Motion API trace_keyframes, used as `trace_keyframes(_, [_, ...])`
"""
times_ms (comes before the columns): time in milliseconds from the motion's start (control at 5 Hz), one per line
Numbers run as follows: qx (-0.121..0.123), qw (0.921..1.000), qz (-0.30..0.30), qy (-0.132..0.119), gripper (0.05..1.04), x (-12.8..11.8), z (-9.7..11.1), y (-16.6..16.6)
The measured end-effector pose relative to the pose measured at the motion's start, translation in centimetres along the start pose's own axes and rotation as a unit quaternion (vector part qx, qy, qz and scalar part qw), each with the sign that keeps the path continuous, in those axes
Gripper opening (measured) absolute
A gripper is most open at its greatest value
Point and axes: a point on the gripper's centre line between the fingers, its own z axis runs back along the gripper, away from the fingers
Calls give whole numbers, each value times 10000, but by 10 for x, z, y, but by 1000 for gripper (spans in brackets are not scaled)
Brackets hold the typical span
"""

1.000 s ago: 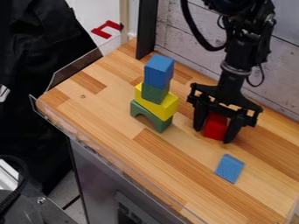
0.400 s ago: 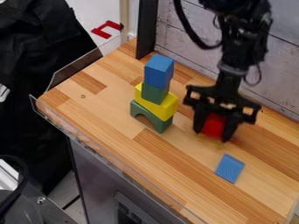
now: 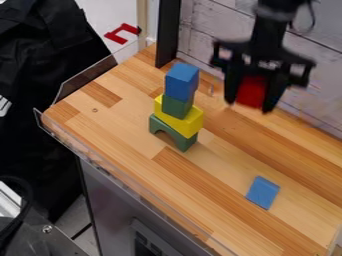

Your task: Put the red block on top of the arch.

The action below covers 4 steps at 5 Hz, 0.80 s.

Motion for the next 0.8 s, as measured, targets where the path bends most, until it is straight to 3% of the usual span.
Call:
trace_keyframes(200, [-22,9999,122,-50,583,-3,30,20])
trace_keyframes(400, [-102,9994,324,-53,583,-1,41,39])
trace_keyframes(800, [-81,9968,788,136,583,2,40,82])
